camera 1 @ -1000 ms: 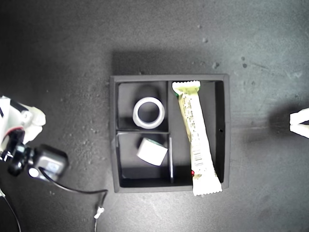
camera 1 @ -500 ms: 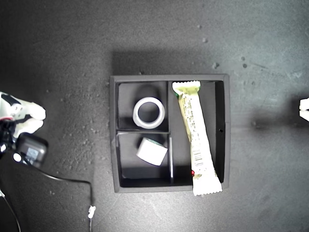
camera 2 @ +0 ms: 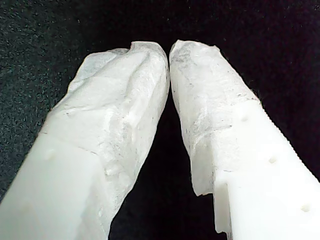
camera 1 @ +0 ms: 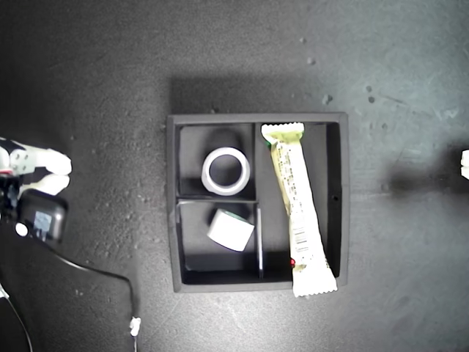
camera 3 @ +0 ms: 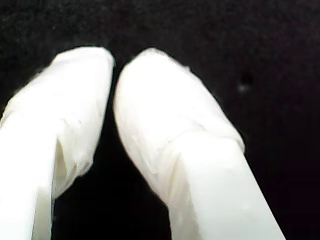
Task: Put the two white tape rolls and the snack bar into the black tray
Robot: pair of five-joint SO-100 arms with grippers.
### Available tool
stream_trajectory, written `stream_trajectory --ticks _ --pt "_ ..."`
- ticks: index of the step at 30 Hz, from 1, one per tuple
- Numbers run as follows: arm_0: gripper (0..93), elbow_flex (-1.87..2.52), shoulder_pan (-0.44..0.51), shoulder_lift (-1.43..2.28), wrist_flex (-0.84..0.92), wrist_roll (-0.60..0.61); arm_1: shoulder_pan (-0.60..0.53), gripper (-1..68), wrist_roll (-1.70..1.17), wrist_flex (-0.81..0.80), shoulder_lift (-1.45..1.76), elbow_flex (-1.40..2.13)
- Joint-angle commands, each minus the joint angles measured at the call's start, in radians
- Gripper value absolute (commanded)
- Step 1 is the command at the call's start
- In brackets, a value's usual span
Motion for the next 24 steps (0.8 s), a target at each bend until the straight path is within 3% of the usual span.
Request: stream_trajectory --ticks 1,3,8,24 --pt "1.2 0.058 0.075 0.044 0.038 -0.158 -0.005 0.2 0.000 0.002 0.009 0.012" --pt "1.0 0.058 0.089 0.049 0.038 -0.153 -0.005 0.2 0.000 0.002 0.009 0.012" --pt "1.1 0.058 0.087 0.049 0.038 0.140 -0.005 0.2 0.000 0.002 0.009 0.012" --pt "1.1 0.058 0.087 0.049 0.038 0.146 -0.005 0.2 0.000 0.002 0.011 0.012"
